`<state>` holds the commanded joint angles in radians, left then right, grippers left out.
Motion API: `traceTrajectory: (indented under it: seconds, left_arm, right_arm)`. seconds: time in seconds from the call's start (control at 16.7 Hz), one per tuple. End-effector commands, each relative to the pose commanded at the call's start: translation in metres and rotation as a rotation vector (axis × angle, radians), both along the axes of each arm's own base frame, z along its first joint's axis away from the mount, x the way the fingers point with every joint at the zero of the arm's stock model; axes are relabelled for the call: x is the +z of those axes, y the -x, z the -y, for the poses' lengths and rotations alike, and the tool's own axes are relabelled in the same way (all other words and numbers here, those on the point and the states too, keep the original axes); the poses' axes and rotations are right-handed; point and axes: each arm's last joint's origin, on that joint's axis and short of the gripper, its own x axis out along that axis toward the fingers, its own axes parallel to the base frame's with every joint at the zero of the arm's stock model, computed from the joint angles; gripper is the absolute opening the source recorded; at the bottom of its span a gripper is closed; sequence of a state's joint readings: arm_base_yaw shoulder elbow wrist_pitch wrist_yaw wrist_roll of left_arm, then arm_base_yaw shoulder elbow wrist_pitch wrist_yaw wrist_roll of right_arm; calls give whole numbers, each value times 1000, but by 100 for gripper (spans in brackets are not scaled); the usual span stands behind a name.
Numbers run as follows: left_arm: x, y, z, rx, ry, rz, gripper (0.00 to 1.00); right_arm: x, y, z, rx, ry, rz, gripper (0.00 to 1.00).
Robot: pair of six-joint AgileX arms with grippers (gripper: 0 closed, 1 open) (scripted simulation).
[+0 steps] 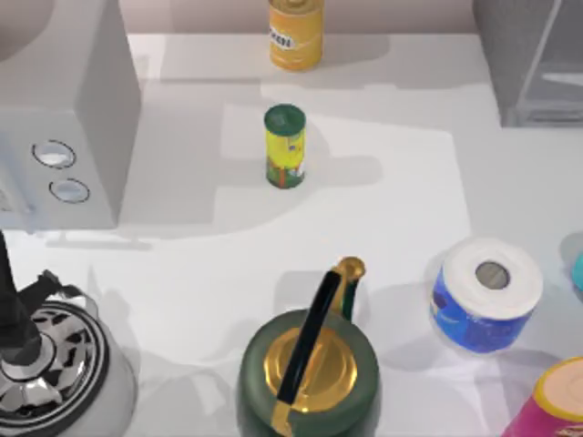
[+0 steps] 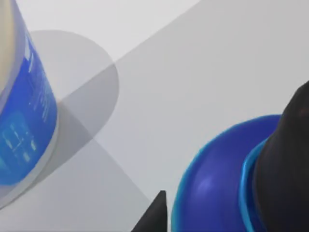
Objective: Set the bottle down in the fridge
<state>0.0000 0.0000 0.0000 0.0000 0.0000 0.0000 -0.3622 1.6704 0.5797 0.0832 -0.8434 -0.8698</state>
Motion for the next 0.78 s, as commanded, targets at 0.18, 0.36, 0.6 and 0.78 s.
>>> traceTrajectory:
  seconds: [0.18,0.36,0.6,0.78]
  left_arm:
    - [0,0,0,0,0,0,100]
    - [0,0,0,0,0,0,100]
    - [0,0,0,0,0,0,100]
    - [0,0,0,0,0,0,100]
  right_arm:
    - [0,0,0,0,0,0,1]
    - [0,0,0,0,0,0,1]
    - [1,-1,1,-2,1,3,1]
    - [4,-4,11,6,7,7,1]
